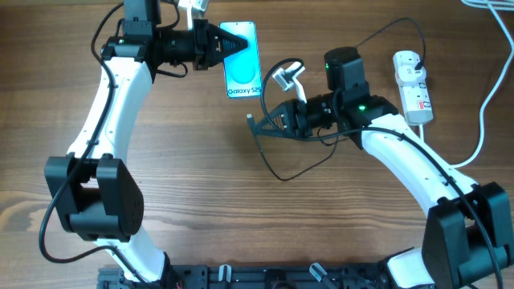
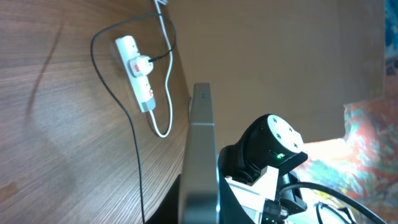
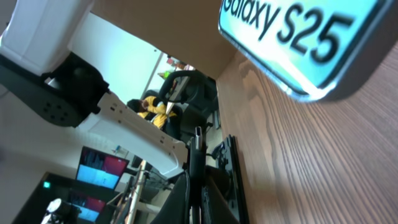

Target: Plug charger to phone and switch on socket

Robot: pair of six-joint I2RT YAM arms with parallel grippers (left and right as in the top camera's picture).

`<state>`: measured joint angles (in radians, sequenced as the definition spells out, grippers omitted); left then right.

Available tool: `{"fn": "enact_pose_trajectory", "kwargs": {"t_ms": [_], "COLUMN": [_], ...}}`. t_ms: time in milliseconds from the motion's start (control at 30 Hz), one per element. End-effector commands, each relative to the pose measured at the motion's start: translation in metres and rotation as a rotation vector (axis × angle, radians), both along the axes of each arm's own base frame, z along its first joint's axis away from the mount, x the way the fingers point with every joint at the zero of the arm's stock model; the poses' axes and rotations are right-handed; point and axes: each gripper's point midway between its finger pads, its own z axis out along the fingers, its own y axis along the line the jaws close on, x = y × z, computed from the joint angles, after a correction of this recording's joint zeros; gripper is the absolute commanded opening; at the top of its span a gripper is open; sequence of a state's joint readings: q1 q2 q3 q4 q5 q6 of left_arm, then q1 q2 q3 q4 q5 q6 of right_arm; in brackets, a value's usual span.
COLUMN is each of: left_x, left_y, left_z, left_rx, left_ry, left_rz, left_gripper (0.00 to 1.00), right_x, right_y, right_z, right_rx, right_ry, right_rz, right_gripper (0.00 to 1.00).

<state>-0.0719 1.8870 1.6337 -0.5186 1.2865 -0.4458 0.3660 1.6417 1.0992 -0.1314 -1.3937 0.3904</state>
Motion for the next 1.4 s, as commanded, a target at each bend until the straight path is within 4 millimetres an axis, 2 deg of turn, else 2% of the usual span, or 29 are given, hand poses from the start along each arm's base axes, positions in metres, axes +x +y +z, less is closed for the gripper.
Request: {"fn": "enact_pose_trajectory", "kwargs": {"t_ms": [0,200,400,600,1000,1367], "left_x": [-0.008,-0.008,-0.006,0.011,0.012,0.011], "left_y": [-0.004,-0.004,-0.004,-0.005,-0.006,-0.006], "left_z": [0.015,0.016,0.018,0.043,0.043,0.043], "left_rx": [-0.049,-0.052,-0.055,-0.092,-0.093,-0.094], "left_ry": [-0.048,-0.063,-0.070,-0.115,-0.099,-0.091], "left_rz": [-0.059,-0.061,-0.058,-0.028,-0.021,-0.021], "left_gripper": [0.04,0.04,0.04,0.04,0.04,0.04], "right_x": [0.008,0.021,0.022,0.027,0.037,0.043], "right_y": [0.005,0.008,0.008,0.010,0.011,0.011], "right_z": [0.002,0.007,0.007,0.016,0.021,0.019], "right_rx": [-0.025,-0.030,-0.039,-0.013,0.003,-0.008], "right_ry": [0.072,0.078,0.105,0.078,0.013,0.025], "right_rz": [-0.040,-0.097,-0.108,-0.117,-0.155,-0.188], "right_gripper": [0.04,0.04,0.04,0.05,0.04,0.04]}}
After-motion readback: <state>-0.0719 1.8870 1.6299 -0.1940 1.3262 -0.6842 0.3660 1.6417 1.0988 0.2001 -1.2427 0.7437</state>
